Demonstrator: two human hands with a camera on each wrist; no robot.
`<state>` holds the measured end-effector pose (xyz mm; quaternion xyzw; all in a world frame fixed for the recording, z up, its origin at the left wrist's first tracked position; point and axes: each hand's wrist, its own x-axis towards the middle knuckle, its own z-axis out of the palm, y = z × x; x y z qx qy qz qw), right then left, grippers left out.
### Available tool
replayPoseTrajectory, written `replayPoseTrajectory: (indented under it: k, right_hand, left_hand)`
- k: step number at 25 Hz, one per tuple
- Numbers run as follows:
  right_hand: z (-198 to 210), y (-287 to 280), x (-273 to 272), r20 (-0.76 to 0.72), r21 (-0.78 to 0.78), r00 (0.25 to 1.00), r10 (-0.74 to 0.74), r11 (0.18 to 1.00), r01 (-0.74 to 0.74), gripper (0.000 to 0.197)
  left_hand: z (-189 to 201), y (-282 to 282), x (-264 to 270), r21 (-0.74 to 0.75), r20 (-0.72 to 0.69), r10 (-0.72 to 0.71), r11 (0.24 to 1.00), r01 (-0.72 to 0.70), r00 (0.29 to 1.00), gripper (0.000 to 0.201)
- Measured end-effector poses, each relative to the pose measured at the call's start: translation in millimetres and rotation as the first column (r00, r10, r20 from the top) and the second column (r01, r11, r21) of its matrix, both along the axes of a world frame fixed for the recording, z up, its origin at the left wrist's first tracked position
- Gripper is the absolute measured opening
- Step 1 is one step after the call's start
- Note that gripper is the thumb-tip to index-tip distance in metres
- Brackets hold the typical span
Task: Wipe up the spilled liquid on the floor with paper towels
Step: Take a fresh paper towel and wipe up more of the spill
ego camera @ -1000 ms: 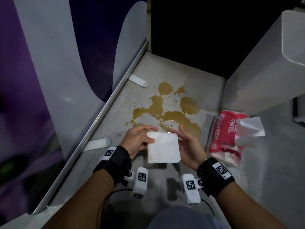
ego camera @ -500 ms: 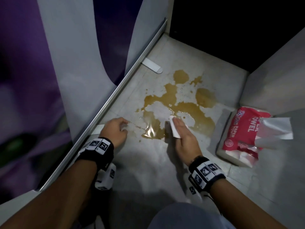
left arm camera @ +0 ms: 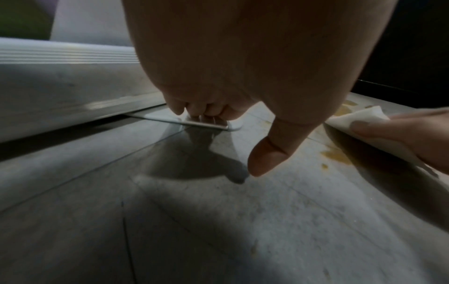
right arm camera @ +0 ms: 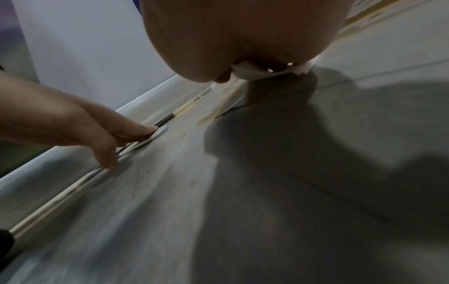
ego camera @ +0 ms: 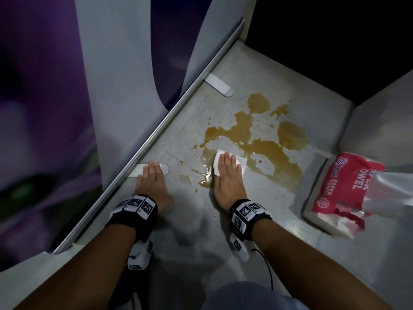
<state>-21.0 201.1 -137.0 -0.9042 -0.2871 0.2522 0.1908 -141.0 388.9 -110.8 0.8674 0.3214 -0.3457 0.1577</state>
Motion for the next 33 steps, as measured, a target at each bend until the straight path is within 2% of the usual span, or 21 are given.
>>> replayPoseTrajectory:
  k: [8,16,26,29,33]
  right_hand:
    - [-14.4,35.3,13.3,0.014,0.017,0.994,0.107,0.994,-0.107,0.060]
    - [-18.2,67.8,17.7,0.060,-0.009,0.959,0.276,0.961,-0.276,0.060]
    - [-18.5,87.9,10.1,0.071,-0.060,0.876,0.477,0.879,-0.474,0.073]
    - [-21.5,85.7,1.4,0.089,-0.064,0.842,0.531,0.847,-0.528,0.066]
    - [-21.2,77.8,-8.8,0.098,-0.075,0.800,0.592,0.806,-0.587,0.068]
  left_hand:
    - [0.6,1.8,0.4,-0.060,0.011,0.014,0.998,-0.014,1.000,0.114]
    - [0.4,-0.9,-1.9,-0.011,0.023,-0.003,1.000,0.003,1.000,0.116]
    - [3.6,-1.6,1.1,-0.014,0.012,0.000,1.000,0.000,1.000,0.113]
    - [3.6,-0.6,0.5,-0.019,0.015,0.003,1.000,-0.003,1.000,0.112]
    - [2.5,1.0,0.4,-0.023,0.019,0.006,1.000,-0.005,1.000,0.112]
